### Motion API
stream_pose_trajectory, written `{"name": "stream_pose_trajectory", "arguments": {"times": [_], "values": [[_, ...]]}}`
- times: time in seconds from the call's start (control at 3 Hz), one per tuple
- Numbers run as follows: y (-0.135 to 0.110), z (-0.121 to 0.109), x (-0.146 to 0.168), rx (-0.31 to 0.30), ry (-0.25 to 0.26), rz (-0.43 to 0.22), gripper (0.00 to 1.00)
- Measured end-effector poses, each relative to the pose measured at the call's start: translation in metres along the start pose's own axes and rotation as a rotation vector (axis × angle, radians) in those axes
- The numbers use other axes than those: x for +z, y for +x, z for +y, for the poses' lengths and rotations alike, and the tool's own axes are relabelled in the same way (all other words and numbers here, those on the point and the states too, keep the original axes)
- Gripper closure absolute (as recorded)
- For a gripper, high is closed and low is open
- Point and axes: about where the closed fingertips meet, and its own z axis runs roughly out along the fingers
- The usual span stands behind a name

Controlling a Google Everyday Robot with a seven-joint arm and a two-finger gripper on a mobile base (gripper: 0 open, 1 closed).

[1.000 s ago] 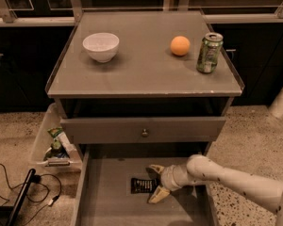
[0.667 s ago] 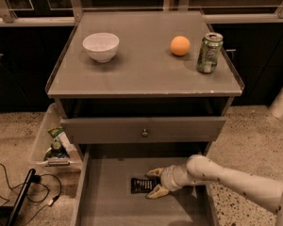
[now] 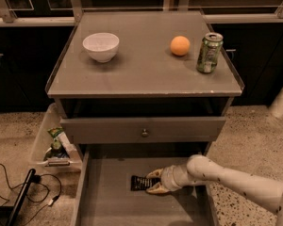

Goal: Pick rxbar chocolate from middle drawer and place on counter

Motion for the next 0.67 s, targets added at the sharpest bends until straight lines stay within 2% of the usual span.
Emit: {"name": "stream_pose_trajectory", "arguments": {"times": [0.33,0.67], "values": [[-0.0001,0.0001,0.0001,0.0,0.0,0.0,1.0],[-0.0002,0.0003,0.0002,0.0,-0.001,-0.001,1.0]]}}
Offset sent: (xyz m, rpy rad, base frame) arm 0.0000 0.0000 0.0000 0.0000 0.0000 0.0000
